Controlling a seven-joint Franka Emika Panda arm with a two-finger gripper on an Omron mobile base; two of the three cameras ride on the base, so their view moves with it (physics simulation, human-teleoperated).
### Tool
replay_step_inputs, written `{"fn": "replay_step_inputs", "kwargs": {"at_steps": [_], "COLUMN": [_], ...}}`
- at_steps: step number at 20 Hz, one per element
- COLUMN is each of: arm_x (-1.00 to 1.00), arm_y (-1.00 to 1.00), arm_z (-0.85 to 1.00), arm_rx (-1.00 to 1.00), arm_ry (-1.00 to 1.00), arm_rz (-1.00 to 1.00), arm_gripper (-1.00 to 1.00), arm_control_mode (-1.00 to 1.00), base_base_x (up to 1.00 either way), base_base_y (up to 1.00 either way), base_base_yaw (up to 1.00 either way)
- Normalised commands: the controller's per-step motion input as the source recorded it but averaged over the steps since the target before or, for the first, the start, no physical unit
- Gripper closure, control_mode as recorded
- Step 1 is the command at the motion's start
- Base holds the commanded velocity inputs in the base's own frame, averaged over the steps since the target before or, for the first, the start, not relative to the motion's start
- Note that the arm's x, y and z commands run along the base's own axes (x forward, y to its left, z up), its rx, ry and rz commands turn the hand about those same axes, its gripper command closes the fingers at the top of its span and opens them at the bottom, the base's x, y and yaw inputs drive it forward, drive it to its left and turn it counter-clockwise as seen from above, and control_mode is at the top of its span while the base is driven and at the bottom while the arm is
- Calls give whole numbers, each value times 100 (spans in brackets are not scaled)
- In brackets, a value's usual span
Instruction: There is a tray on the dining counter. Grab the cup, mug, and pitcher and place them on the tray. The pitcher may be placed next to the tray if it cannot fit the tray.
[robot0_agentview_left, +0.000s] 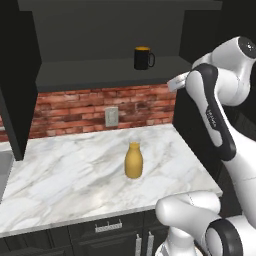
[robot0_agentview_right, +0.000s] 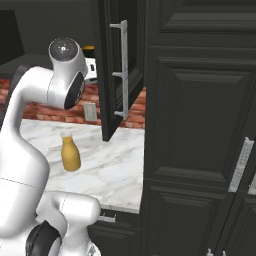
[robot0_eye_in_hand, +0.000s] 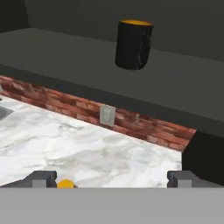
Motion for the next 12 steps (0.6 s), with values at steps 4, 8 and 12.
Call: {"fn": "replay_step_inputs", "kwargs": {"at_steps": [4,8,12], "arm_x": [31,28,34], "arm_y": [0,3,8], "arm_z": [35,30,9], "arm_rx": [2,0,0], "arm_ry": [-3,-3,0], "arm_rz": [6,2,1], "arm_gripper": [-100,-100,-100], "arm_control_mode": [-100,-100,-100], "base_base_x": [0,0,0], "base_base_y": [0,0,0], "base_base_yaw": [0,0,0]}}
